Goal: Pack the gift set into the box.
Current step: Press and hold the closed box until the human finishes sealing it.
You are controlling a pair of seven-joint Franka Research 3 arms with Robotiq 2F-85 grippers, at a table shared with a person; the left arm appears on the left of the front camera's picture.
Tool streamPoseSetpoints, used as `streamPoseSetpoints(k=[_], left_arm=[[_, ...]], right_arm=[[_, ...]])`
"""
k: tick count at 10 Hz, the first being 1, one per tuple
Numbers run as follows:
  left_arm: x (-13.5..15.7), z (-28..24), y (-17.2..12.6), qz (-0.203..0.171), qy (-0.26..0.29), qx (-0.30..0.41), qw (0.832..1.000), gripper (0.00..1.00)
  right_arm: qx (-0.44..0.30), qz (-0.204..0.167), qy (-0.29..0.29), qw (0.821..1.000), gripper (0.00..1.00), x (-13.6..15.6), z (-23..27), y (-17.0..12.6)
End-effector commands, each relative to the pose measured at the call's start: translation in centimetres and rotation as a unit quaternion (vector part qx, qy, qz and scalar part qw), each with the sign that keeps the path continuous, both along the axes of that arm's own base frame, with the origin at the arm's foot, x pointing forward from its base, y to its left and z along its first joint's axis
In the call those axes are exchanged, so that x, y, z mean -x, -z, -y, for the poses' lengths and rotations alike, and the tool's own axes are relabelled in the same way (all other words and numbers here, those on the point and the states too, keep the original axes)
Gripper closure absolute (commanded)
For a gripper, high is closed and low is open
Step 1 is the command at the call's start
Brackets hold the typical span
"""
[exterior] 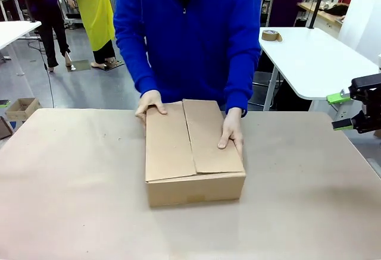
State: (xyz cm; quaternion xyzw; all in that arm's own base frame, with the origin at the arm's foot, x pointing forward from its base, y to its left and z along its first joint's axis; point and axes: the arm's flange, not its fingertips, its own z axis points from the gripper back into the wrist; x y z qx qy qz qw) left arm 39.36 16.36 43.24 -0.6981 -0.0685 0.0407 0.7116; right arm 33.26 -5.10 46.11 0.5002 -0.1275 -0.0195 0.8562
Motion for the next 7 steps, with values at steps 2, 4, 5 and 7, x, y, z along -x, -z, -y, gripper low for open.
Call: streamPoseSetpoints(k=[2, 4, 5, 7], left_arm=[[0.37, 0.02, -0.05, -0.002, 0.004, -0.002, 1.0, 0.0], [0.37, 0.02, -0.05, -0.002, 0.004, -0.002, 1.0, 0.0], [0.37, 0.02, -0.05, -0.002, 0.004, -0.002, 1.0, 0.0], [0.37, 0.02, -0.05, -0.002, 0.004, -0.002, 1.0, 0.0]], right_arm=[[0.005, 0.002, -0.004, 1.0, 0.0, -0.07, 0.14, -0.25], [0.005, 0.002, -0.004, 1.0, 0.0, -0.07, 0.14, -0.25], [0.005, 0.002, -0.004, 1.0, 0.0, -0.07, 0.14, -0.25], [0.005, 0.002, -0.004, 1.0, 0.0, -0.07, 0.14, -0.25]])
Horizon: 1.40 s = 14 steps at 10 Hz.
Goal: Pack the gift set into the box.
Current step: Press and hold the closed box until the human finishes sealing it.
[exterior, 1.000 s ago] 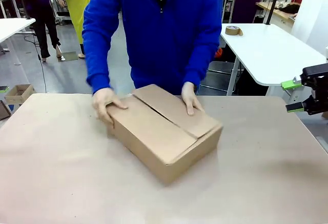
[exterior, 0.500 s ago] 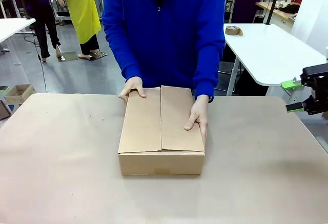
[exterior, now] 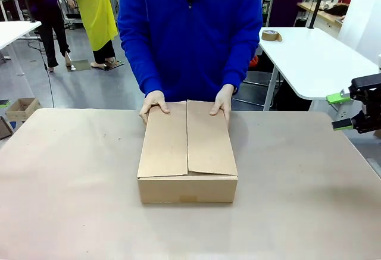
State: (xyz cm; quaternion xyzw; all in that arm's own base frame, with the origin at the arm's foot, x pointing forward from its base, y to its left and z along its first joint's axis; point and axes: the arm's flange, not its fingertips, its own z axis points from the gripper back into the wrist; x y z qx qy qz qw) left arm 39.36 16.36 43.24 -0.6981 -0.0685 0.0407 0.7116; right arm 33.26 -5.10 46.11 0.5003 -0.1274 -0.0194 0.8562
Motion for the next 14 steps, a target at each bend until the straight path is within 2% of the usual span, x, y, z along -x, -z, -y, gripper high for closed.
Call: streamPoseSetpoints(k=[1, 2, 3, 4, 5, 6, 7, 8, 9, 10, 11, 12, 13, 14], left_arm=[[0.4, 0.0, -0.1, -0.002, 0.004, -0.002, 1.0, 0.0], [0.4, 0.0, -0.1, -0.002, 0.004, -0.002, 1.0, 0.0], [0.0, 0.0, 0.0, 0.0, 0.0, 0.0, 1.0, 0.0], [-1.1, 4.0, -0.2, 0.056, 0.068, -0.024, 0.996, 0.0], [-1.7, 8.6, -0.1, 0.141, 0.104, -0.059, 0.983, 0.0], [-1.5, 13.6, 0.1, 0.226, 0.144, -0.074, 0.961, 0.0], [-1.2, 17.0, 0.9, 0.297, 0.155, -0.093, 0.938, 0.0], [-0.7, 19.7, 1.9, 0.376, 0.139, -0.1, 0.911, 0.0], [-0.4, 21.7, 3.0, 0.476, 0.091, -0.127, 0.865, 0.0], [0.2, 22.9, 3.1, 0.535, 0.082, -0.104, 0.835, 0.0], [1.0, 23.0, 2.8, 0.558, 0.069, -0.09, 0.822, 0.0], [0.3, 21.6, 2.2, 0.545, 0.033, -0.104, 0.831, 0.0], [-0.3, 23.3, 2.4, 0.479, 0.089, -0.119, 0.865, 0.0], [-0.3, 23.3, 2.4, 0.479, 0.089, -0.119, 0.865, 0.0]], right_arm=[[0.005, 0.002, -0.004, 1.0, 0.0, -0.1, 0.1, -0.2], [0.0, 0.0, 0.0, 1.0, 0.0, 0.0, 0.0, 0.0], [0.012, 0.024, -0.04, 0.999, 0.0, -1.0, -2.7, -0.7], [0.039, 0.087, -0.097, 0.991, 0.0, -2.1, -6.6, -1.3], [0.044, 0.166, -0.161, 0.972, 0.0, -2.8, -10.7, -2.0], [0.052, 0.247, -0.223, 0.942, 0.0, -3.3, -15.1, -2.1], [0.053, 0.345, -0.295, 0.89, 0.0, -3.1, -17.8, -2.0], [0.026, 0.44, -0.318, 0.84, 0.0, -3.0, -19.6, -2.0], [-0.009, 0.5, -0.348, 0.793, 0.0, -3.1, -20.6, -1.9], [-0.028, 0.531, -0.353, 0.77, 0.0, -3.0, -21.4, -1.4], [-0.035, 0.518, -0.349, 0.78, 0.0, -3.0, -21.2, -0.7], [-0.007, 0.443, -0.332, 0.833, 0.0, -4.1, -19.9, -0.4], [0.054, 0.457, -0.325, 0.826, 0.0, -2.0, -22.2, -3.1], [0.054, 0.457, -0.325, 0.826, 0.0, -2.0, -22.2, -3.1]])
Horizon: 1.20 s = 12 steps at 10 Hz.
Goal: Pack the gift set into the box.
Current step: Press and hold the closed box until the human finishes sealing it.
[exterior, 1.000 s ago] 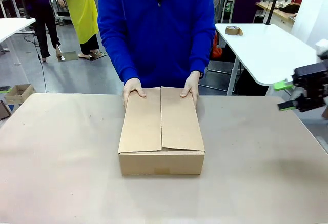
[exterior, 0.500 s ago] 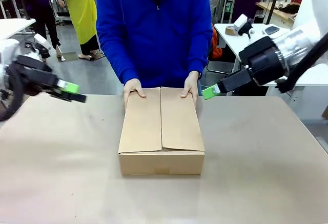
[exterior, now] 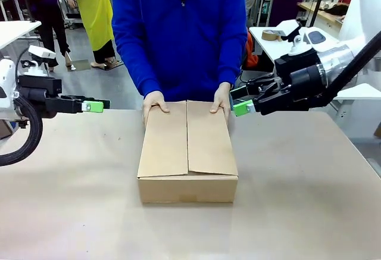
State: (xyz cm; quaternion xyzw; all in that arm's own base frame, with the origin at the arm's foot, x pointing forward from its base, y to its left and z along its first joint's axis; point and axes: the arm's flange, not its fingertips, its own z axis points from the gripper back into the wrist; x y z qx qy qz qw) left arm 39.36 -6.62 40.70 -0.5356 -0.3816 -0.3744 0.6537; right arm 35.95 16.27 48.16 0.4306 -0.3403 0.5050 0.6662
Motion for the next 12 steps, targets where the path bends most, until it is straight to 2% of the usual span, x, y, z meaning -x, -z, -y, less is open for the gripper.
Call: streamPoseSetpoints(k=[1, 2, 3, 4, 5, 6, 7, 8, 10, 12], left_arm=[[-0.3, 0.3, -0.2, -0.037, 0.016, -0.015, 0.999, 0.0], [0.0, 0.0, 0.0, 0.0, 0.0, 0.0, 1.0, 0.0], [-0.6, 2.3, 1.6, 0.079, 0.01, -0.002, 0.997, 0.0], [-1.3, 4.5, 3.5, 0.138, 0.035, -0.01, 0.99, 0.0], [-2.0, 6.2, 5.1, 0.172, 0.08, -0.036, 0.981, 0.0], [-2.5, 7.4, 6.3, 0.191, 0.114, -0.048, 0.974, 0.0], [-3.0, 9.3, 7.9, 0.221, 0.118, -0.064, 0.966, 0.0], [-3.1, 10.4, 8.9, 0.237, 0.117, -0.071, 0.962, 0.0], [-4.3, 12.0, 10.5, 0.241, 0.106, -0.062, 0.963, 0.0], [-4.8, 12.4, 11.1, 0.249, 0.089, -0.042, 0.963, 0.0]], right_arm=[[-0.007, 0.001, -0.002, 1.0, 0.0, -0.2, 0.4, 0.2], [0.012, 0.068, -0.067, 0.995, 0.0, -0.2, -1.1, 0.7], [0.015, 0.135, -0.071, 0.988, 0.0, -1.4, -2.3, 2.6], [0.001, 0.172, -0.086, 0.981, 0.0, -2.6, -2.8, 5.0], [-0.017, 0.189, -0.09, 0.978, 0.0, -3.5, -3.1, 6.8], [-0.025, 0.197, -0.102, 0.975, 0.0, -4.0, -3.6, 8.4], [-0.042, 0.208, -0.082, 0.974, 0.0, -5.0, -4.4, 9.7], [-0.055, 0.202, -0.063, 0.976, 0.0, -5.5, -5.1, 10.7], [-0.068, 0.15, -0.046, 0.985, 0.0, -7.4, -6.0, 13.6], [-0.055, 0.116, -0.053, 0.99, 0.0, -8.5, -6.0, 15.9]])
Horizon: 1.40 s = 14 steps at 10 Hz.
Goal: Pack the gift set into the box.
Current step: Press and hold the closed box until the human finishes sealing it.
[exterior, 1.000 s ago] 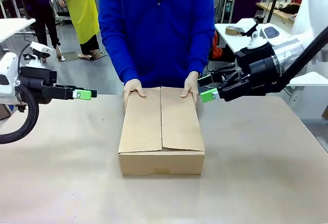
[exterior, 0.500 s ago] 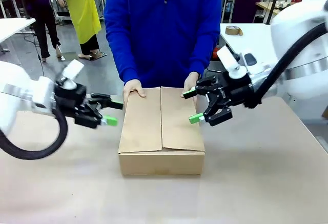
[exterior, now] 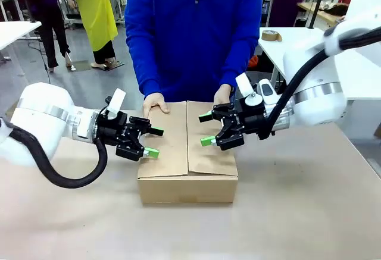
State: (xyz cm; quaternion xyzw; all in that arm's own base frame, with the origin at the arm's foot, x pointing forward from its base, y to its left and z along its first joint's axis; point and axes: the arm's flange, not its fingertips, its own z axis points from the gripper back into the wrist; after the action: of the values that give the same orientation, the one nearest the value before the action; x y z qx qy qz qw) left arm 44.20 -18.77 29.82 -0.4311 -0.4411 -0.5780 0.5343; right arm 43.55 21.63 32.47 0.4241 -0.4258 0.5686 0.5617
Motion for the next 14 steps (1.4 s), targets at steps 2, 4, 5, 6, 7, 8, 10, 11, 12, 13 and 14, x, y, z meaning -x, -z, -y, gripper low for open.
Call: streamPoseSetpoints(k=[2, 4, 5, 6, 7, 8, 10, 11, 12, 13, 14], left_arm=[[-0.5, 0.7, 0.8, 0.002, -0.01, 0.017, 1.0, 0.0], [-0.9, 0.5, 1.3, -0.007, -0.016, 0.002, 1.0, 0.0], [-1.0, 0.4, 1.7, -0.015, -0.018, -0.005, 1.0, 0.0], [-1.0, 0.4, 2.0, -0.019, -0.019, -0.012, 1.0, 0.0], [-1.2, 0.3, 2.1, -0.022, -0.02, -0.016, 0.999, 0.0], [-1.3, 0.2, 2.2, -0.029, -0.015, -0.021, 0.999, 0.0], [-1.6, 0.4, 2.4, -0.041, -0.021, -0.031, 0.998, 0.0], [-0.8, 0.4, 1.3, -0.019, -0.008, 0.004, 1.0, 0.0], [-0.8, 0.4, 1.3, -0.019, -0.008, 0.004, 1.0, 0.0], [-0.8, 0.4, 1.3, -0.019, -0.008, 0.004, 1.0, 0.0], [-0.8, 0.4, 1.3, -0.019, -0.008, 0.004, 1.0, 0.0]], right_arm=[[0.004, -0.017, -0.005, 1.0, 0.0, -1.6, -0.1, 1.8], [0.023, -0.014, -0.006, 1.0, 0.0, -1.9, 0.9, 3.0], [0.037, -0.014, 0.003, 0.999, 0.0, -1.7, 1.4, 3.5], [0.044, -0.018, 0.007, 0.999, 0.0, -1.5, 2.1, 4.1], [0.046, -0.025, 0.017, 0.998, 0.0, -1.5, 2.8, 4.6], [0.049, -0.027, 0.021, 0.998, 0.0, -1.4, 3.0, 4.9], [0.02, -0.025, 0.01, 0.999, 0.0, -1.7, 2.3, 3.3], [0.02, -0.025, 0.01, 0.999, 0.0, -1.7, 2.3, 3.3], [0.02, -0.025, 0.01, 0.999, 0.0, -1.7, 2.3, 3.3], [0.02, -0.025, 0.01, 0.999, 0.0, -1.7, 2.3, 3.3], [0.02, -0.025, 0.01, 0.999, 0.0, -1.7, 2.3, 3.3]])
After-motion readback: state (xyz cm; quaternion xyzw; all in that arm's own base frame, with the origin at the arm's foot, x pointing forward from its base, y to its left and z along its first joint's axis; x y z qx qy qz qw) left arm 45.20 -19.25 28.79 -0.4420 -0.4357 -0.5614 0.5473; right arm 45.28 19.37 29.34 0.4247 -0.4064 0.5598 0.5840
